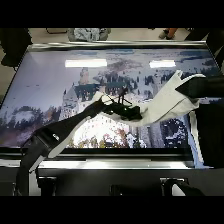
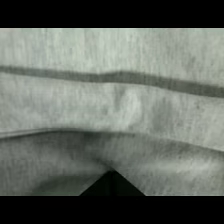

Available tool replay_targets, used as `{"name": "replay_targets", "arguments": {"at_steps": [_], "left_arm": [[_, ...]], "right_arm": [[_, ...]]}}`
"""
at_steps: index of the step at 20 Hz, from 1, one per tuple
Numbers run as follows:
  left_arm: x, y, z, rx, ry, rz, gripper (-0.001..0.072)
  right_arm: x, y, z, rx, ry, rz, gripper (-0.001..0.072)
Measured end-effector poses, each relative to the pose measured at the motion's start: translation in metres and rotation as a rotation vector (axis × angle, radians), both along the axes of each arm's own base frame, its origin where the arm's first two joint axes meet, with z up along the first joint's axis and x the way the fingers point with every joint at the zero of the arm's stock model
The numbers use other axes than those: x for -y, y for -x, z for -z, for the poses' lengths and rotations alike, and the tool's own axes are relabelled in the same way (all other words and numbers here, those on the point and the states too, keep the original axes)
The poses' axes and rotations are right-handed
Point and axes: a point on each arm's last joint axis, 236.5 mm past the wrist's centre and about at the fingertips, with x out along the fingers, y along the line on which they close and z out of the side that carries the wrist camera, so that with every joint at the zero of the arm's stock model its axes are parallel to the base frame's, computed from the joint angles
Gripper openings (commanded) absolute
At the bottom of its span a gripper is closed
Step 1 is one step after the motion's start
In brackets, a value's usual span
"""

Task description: Fold the shirts.

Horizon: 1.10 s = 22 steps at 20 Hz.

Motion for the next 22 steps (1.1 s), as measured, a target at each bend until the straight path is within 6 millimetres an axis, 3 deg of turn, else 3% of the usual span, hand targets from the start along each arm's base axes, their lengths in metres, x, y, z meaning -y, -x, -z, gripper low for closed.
{"name": "replay_targets", "arguments": {"at_steps": [2, 4, 6, 8, 12, 16, 18, 20, 22], "left_arm": [[0.017, 0.018, 0.005, -0.039, 0.028, 0.017, 0.0026], [0.024, 0.020, 0.004, -0.044, 0.052, 0.012, 0.0025], [0.016, 0.010, -0.001, -0.025, 0.056, 0.003, 0.0025], [-0.007, -0.009, -0.014, 0.028, 0.031, 0.005, 0.0025], [-0.103, -0.054, -0.050, 0.201, -0.123, 0.038, 0.0026], [-0.215, -0.097, -0.110, 0.363, -0.273, -0.051, 0.0027], [-0.261, -0.109, -0.145, 0.429, -0.311, -0.121, 0.0027], [-0.293, -0.112, -0.177, 0.486, -0.333, -0.179, 0.0027], [-0.312, -0.110, -0.203, 0.535, -0.344, -0.217, 0.0027]], "right_arm": [[0.000, 0.005, -0.003, 0.004, 0.006, 0.004, 0.0043], [0.002, 0.005, -0.002, 0.001, 0.012, 0.011, 0.0043], [0.004, -0.001, 0.001, -0.006, 0.008, 0.020, 0.0042], [0.001, -0.011, 0.007, -0.018, -0.018, 0.017, 0.0042], [-0.040, -0.039, 0.020, -0.013, -0.078, -0.067, 0.0043], [-0.109, -0.068, 0.050, -0.035, -0.135, -0.169, 0.0043], [-0.149, -0.083, 0.074, -0.064, -0.182, -0.202, 0.0043], [-0.187, -0.099, 0.101, -0.095, -0.235, -0.210, 0.0044], [-0.221, -0.109, 0.134, -0.150, -0.284, -0.205, 0.0047]]}}
